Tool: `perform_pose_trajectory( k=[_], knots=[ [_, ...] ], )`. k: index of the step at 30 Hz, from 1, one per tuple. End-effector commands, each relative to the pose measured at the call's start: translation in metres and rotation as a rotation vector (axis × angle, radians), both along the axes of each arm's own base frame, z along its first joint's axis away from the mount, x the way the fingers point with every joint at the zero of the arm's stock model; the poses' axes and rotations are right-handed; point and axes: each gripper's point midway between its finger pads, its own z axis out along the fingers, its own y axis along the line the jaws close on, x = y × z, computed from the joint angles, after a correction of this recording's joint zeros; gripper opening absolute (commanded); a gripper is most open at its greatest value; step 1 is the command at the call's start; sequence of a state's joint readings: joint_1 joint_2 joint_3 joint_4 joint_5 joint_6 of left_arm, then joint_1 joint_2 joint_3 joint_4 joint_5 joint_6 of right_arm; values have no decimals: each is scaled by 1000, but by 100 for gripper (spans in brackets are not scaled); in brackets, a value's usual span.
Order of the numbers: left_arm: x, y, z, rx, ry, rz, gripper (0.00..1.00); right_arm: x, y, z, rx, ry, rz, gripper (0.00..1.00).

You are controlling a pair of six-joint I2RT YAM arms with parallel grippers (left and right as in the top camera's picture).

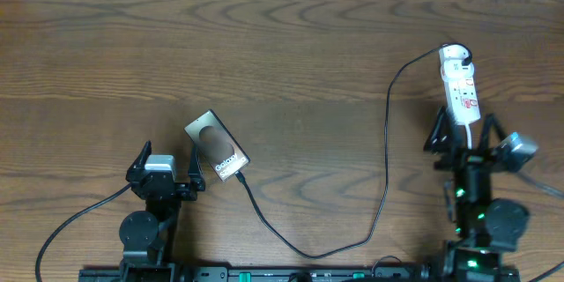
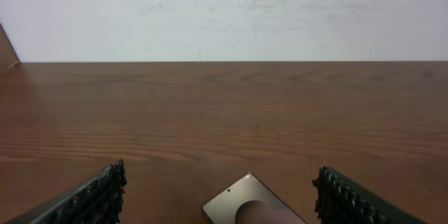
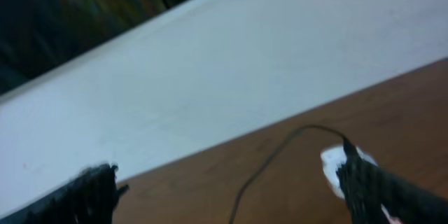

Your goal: Plug charger to phone and switch on socket

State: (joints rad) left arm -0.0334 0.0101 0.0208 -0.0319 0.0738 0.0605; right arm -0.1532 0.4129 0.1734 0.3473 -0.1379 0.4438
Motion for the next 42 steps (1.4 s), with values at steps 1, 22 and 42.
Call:
perform_pose_trajectory(
  k=[1,22,42],
  knots=[
    [-1,-2,-15,12,44,-16,85,-8,6,-43,-7,1,11,99],
    [-1,-2,-15,12,44,-16,85,-28,33,-90,-549,168,65,99],
    [-1,-2,-15,12,44,-16,85,-28,33,-89,-562,164,63,99]
  ],
)
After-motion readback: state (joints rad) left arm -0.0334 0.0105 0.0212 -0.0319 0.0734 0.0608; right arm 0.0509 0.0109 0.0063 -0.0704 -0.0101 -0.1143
